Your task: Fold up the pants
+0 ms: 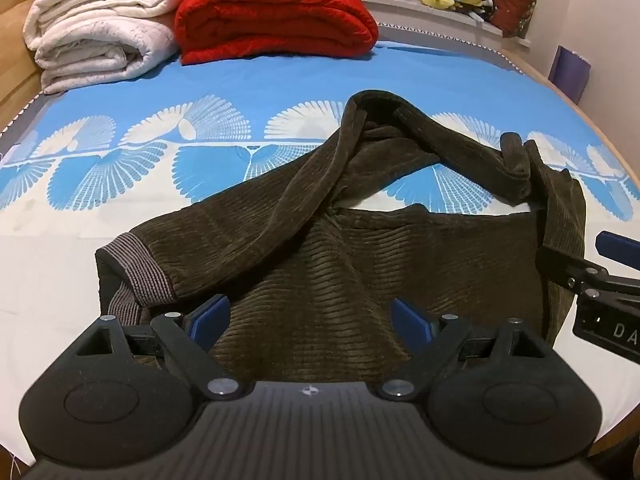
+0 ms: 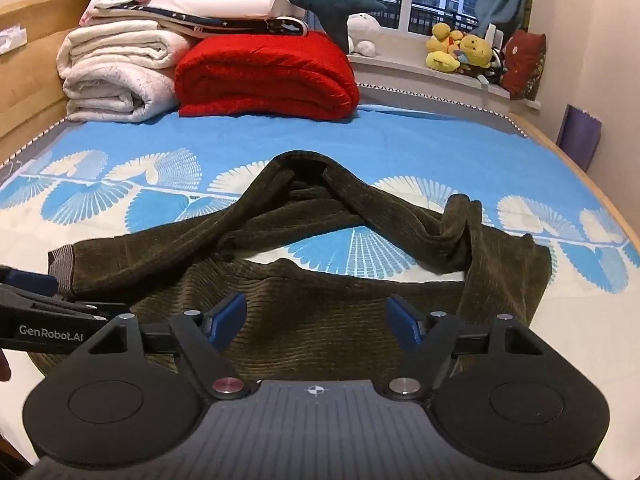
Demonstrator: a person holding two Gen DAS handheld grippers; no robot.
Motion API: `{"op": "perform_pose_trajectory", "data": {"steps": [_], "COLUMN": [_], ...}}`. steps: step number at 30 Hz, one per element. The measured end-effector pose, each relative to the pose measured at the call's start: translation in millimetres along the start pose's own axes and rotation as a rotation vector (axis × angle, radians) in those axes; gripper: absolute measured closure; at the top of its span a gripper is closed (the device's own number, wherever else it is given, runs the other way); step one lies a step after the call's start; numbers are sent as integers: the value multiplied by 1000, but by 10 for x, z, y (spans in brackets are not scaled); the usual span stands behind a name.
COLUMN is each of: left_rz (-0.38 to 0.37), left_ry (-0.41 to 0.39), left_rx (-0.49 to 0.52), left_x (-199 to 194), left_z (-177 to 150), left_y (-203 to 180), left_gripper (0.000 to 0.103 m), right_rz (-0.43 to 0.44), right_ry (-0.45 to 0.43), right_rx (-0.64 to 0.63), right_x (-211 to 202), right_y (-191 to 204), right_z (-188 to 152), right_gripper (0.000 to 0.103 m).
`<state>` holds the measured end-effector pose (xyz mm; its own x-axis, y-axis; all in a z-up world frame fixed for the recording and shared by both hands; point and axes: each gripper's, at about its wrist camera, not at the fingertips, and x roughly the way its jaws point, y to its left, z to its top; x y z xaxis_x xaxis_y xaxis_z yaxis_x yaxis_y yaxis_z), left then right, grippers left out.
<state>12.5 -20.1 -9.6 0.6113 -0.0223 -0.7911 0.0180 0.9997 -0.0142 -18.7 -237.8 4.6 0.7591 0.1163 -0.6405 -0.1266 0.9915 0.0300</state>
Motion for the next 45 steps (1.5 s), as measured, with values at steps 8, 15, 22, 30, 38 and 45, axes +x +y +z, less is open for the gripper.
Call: {"op": "perform_pose_trajectory", "data": {"steps": [8,15,22,30,38,45], "left_rz": [2,1,1,2,4,4], "left_ry": [6,13,14,18,20,20], "left_rx": [-11,-21,-25,-30,-32,-31], "left_x": [-13,-19,-13,-16,-15,-13], "left_z": [35,41,32,35,45,41], "left_y": [7,29,23,33,40,45], "left_gripper": [12,12,12,12,12,12], "right_rz": [25,24,20,5,-1,7], "right_ry": [18,-5,-18,-41,-32,-26], "right_rx": [33,30,18,15,22,23], "right_x": [29,2,-9,-29,-3,1], "right_y": [-17,16,59,89,79,84], "right_z": [23,19,19,16,13,18], "right_gripper": [26,26,24,24,24,24]}}
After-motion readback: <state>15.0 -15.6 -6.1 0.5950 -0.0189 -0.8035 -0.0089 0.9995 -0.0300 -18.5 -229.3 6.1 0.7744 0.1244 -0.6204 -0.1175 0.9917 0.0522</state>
